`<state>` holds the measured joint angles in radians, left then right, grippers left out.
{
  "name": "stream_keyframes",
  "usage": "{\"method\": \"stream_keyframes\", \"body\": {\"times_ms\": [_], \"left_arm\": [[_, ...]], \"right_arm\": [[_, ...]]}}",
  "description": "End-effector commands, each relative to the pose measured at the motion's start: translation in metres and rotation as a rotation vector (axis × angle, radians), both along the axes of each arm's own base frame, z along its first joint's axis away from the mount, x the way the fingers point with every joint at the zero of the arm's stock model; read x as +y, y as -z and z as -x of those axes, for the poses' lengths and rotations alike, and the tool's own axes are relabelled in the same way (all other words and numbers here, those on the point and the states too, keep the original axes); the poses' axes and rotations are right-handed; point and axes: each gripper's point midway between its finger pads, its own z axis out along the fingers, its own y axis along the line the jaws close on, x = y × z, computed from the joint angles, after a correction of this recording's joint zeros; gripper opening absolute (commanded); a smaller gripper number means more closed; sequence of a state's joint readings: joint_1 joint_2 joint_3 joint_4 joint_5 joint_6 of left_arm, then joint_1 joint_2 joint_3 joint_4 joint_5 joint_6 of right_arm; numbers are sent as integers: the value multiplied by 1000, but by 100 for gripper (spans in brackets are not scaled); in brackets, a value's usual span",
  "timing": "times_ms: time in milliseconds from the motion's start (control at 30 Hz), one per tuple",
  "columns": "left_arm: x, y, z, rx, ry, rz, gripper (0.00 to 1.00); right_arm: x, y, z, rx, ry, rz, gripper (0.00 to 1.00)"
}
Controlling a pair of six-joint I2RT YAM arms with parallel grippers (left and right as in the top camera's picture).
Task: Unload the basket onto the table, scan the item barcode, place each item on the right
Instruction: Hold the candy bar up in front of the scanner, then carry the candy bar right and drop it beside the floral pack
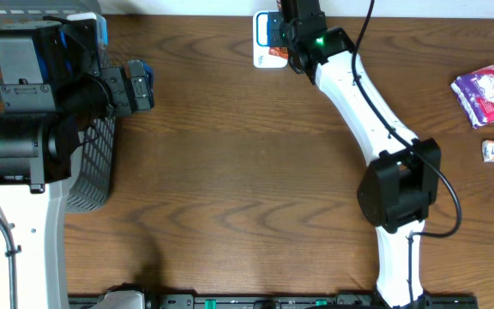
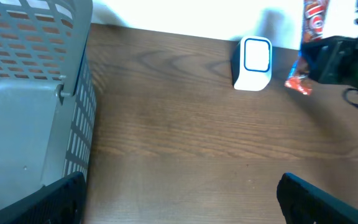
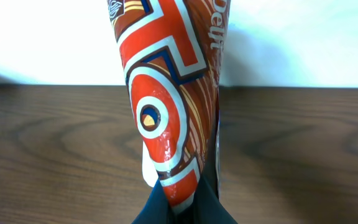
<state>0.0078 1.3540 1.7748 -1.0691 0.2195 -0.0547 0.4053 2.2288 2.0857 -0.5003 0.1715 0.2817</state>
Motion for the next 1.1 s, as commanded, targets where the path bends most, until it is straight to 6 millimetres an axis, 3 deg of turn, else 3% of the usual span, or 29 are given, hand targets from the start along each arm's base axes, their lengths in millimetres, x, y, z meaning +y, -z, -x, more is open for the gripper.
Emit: {"method": "stream_keyframes", "body": {"times_ms": [0,167,300,367,500,600,733,900,1067], "left_arm": [[1,-2,1,-5,0,2,98],[1,-2,1,-5,0,2,98],[1,-2,1,-5,0,2,98],[1,-2,1,-5,0,2,98],[1,-2,1,-5,0,2,98],[1,-2,1,-5,0,2,98],[1,-2,1,-5,0,2,98],[1,-2,1,-5,0,2,98],[1,-2,1,-5,0,2,98]], "right_arm": [[18,43,-1,66,-25,-20,1],[11,56,-4,86,2,-9,1],[-14,30,-8,40,68,16,1],[-45,13,-9,14,156,74,1],[-132,-17,1,13,324,280,1],[-208,-21,19,88,479,432,1],[-299,-9,54,246,656,566,1],[-391,13,104,383,947,419,1],[-433,41,125,472,1025,90,1]]}}
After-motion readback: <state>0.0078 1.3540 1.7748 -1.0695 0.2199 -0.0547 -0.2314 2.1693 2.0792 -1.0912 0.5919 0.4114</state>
